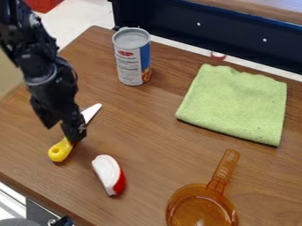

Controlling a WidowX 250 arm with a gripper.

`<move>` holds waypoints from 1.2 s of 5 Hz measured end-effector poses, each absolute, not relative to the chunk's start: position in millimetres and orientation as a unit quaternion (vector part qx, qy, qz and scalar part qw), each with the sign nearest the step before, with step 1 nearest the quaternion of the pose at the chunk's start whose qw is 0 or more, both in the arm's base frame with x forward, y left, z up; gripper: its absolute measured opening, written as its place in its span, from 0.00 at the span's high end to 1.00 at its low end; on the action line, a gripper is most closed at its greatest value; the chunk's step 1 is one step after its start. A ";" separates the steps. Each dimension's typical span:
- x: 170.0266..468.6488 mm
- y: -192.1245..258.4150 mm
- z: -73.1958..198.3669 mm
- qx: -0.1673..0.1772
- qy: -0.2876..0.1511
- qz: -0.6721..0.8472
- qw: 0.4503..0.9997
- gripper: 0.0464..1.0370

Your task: Put the yellow knife in the orange pot

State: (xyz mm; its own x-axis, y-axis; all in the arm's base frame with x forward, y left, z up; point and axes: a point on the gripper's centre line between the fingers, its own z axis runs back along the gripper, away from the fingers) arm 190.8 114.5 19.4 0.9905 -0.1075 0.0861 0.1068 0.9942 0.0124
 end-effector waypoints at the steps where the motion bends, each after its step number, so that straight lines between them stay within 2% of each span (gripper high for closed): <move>1: 185.8 114.5 13.0 0.016 -0.048 -0.048 0.998 0.04; 2: 185.9 115.0 8.2 0.009 -0.051 -0.035 0.998 0.04; 3: 185.0 111.7 3.7 -0.017 -0.051 -0.015 0.998 0.04; 4: 187.5 114.8 0.6 -0.015 -0.048 0.015 0.999 0.04; 5: 188.6 115.6 -6.4 0.000 -0.036 0.032 0.999 0.04; 6: 192.9 117.3 -11.0 0.031 -0.041 0.047 0.998 0.08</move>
